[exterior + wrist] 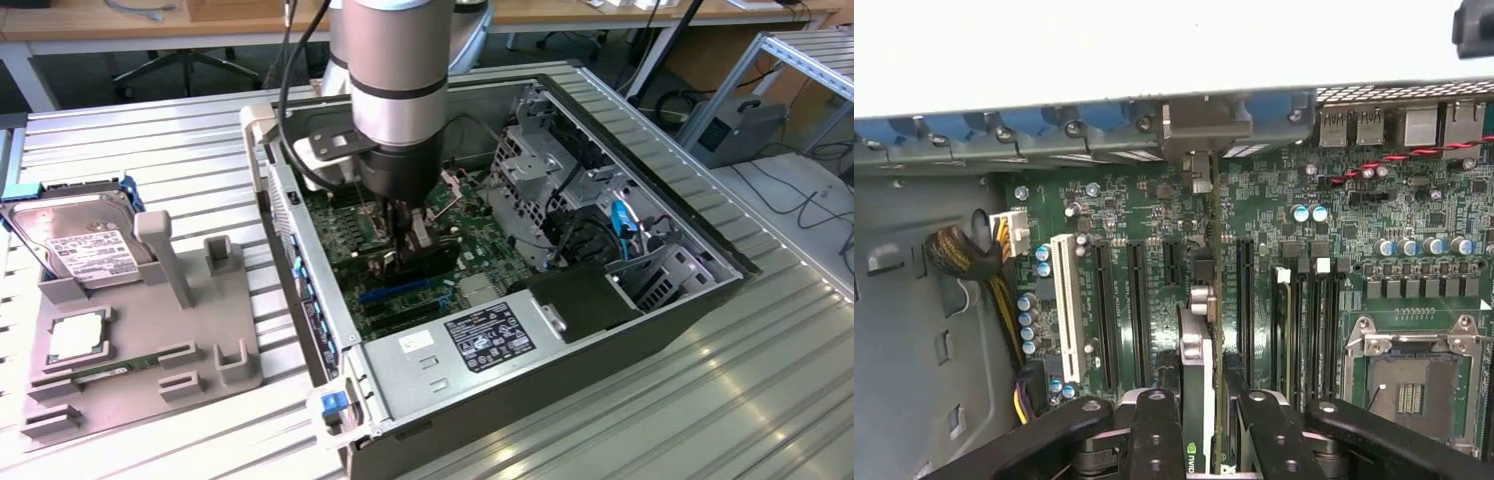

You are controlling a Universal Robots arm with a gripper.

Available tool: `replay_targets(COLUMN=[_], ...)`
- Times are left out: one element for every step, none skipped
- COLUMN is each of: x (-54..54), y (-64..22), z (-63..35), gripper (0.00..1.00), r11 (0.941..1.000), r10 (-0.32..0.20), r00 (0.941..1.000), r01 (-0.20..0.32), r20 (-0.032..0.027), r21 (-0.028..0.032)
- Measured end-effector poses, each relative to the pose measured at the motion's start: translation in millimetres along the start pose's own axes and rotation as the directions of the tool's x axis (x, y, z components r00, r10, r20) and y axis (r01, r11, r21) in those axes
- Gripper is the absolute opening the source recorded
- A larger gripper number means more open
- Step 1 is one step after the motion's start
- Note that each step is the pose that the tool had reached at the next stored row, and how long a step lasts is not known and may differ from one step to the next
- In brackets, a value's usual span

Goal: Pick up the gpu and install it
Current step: 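Insert the gpu into the slot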

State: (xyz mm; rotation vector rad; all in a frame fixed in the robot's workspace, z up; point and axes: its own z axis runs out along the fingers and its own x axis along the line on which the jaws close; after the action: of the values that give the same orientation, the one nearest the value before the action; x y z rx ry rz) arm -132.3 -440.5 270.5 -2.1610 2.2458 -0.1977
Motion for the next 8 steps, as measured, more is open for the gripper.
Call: replay_targets(x=[-0.2, -0.4, -0.6, -0.7, -0.8, -0.9, -0.9, -0.9], y=[0.5, 0.8, 1.1, 1.2, 1.3, 1.4, 1.4, 1.5], z=[0.8, 1.4, 2.3, 3.1, 3.8, 4.3, 4.8, 5.3], gripper=[0.27, 0.27, 0.27, 0.27, 0.27, 0.27, 0.27, 0.27], r11=[1.0, 1.0, 1.0, 1.0, 1.0, 1.0, 1.0, 1.0], r10=[0.0, 0.0, 0.0, 0.0, 0.0, 0.0, 0.0, 0.0], r00=[1.0, 1.0, 1.0, 1.0, 1.0, 1.0, 1.0, 1.0], r01=[0.0, 0.0, 0.0, 0.0, 0.0, 0.0, 0.0, 0.0], r20=[0.0001, 0.0002, 0.0001, 0.0002, 0.0003, 0.0002, 0.0, 0.0], r21=[0.0001, 0.0001, 0.0001, 0.0001, 0.0002, 0.0001, 0.0, 0.0])
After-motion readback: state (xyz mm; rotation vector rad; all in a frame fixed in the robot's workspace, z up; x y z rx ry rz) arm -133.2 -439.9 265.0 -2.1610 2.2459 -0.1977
